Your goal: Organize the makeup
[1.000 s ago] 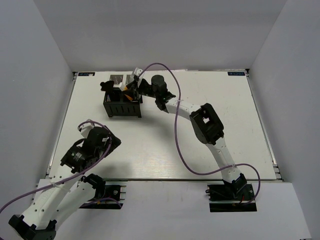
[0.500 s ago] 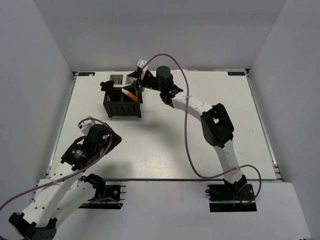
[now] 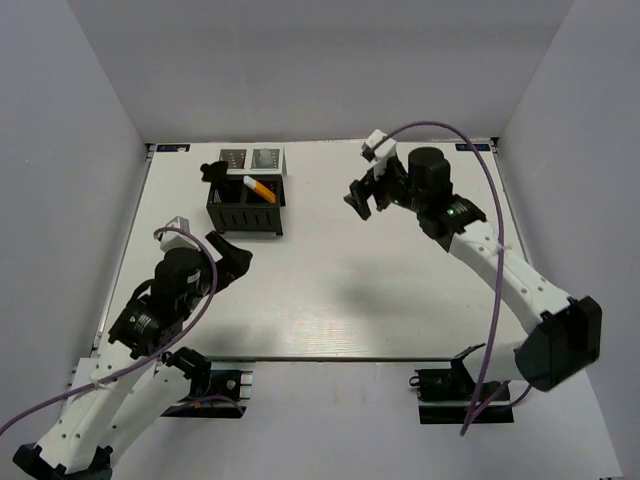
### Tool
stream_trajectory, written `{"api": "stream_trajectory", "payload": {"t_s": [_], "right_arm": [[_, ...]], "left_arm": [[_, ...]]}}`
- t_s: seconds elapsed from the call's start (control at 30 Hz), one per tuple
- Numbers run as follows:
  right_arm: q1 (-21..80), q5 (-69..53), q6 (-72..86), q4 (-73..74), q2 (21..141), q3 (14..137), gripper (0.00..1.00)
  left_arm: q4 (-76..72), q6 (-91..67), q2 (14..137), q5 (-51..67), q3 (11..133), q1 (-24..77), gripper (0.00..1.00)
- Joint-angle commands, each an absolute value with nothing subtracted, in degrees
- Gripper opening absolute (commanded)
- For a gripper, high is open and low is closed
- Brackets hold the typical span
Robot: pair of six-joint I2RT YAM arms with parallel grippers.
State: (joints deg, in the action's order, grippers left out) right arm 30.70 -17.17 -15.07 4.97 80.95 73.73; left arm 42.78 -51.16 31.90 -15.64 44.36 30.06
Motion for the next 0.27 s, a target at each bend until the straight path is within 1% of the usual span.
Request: {"api": "stream_trajectory", "payload": {"t_s": [0.0,0.07,0.17,0.23], "right_arm": [[31.4,-5.9,-15.6,6.8,73.8,66.9,0.89],[31.1,-3.7,-15.6,6.9,69.6,62.4,0.89],[30.5,-1.8,-15.3,4.7,66.5,57.2,0.89],[30.1,-1.8,-14.4,4.6,64.9,55.9,0.89]], "left_arm": [[41.2,-47.4,34.4,-14.4,47.2,29.7,0.98],[40.3,-46.4,36.3,-13.9,48.1,29.7,0.98],[38.2,-45.1,37.9,-13.3,49.1,29.7,0.98],[36.7,-44.2,38.9,-13.2,49.2,29.7,0.98]]}}
